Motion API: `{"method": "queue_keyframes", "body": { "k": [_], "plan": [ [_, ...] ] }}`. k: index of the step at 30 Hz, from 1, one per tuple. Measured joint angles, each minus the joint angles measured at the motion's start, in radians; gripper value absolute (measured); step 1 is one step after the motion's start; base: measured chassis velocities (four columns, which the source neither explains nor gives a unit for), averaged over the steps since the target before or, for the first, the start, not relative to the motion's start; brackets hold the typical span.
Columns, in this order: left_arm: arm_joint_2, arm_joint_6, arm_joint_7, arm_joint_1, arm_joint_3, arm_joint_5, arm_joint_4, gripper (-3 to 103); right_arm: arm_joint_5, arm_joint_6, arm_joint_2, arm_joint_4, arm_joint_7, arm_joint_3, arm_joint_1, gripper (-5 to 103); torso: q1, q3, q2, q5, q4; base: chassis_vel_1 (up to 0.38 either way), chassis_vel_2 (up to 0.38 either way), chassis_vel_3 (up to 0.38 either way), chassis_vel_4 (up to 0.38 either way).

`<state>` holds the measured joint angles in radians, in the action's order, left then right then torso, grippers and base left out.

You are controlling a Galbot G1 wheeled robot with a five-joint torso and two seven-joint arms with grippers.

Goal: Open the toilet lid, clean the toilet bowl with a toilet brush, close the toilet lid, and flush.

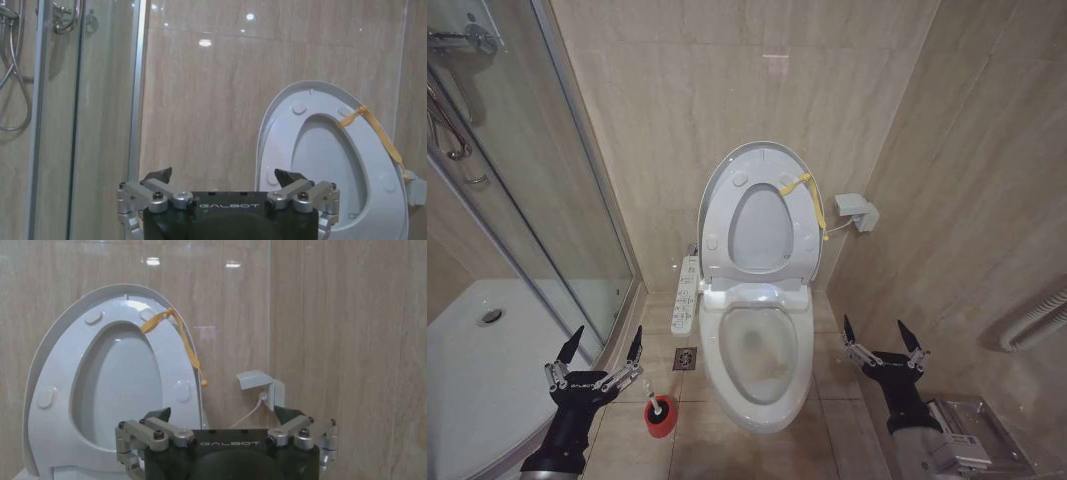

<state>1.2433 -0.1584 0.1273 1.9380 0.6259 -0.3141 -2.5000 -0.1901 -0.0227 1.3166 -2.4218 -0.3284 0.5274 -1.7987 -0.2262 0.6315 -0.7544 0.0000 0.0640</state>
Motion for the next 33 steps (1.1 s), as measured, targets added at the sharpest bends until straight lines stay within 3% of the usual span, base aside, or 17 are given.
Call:
{"method": "queue_keyframes", "body": {
  "k": [33],
  "plan": [
    [0.0,0.0,0.0,0.0,0.0,0.0,0.0,100,0.0,0.0,0.0,0.001,0.0,0.0,0.0,100,0.0,0.0,0.0,0.0,0.0,0.0,0.0,0.0,0.0]
  ]
}}
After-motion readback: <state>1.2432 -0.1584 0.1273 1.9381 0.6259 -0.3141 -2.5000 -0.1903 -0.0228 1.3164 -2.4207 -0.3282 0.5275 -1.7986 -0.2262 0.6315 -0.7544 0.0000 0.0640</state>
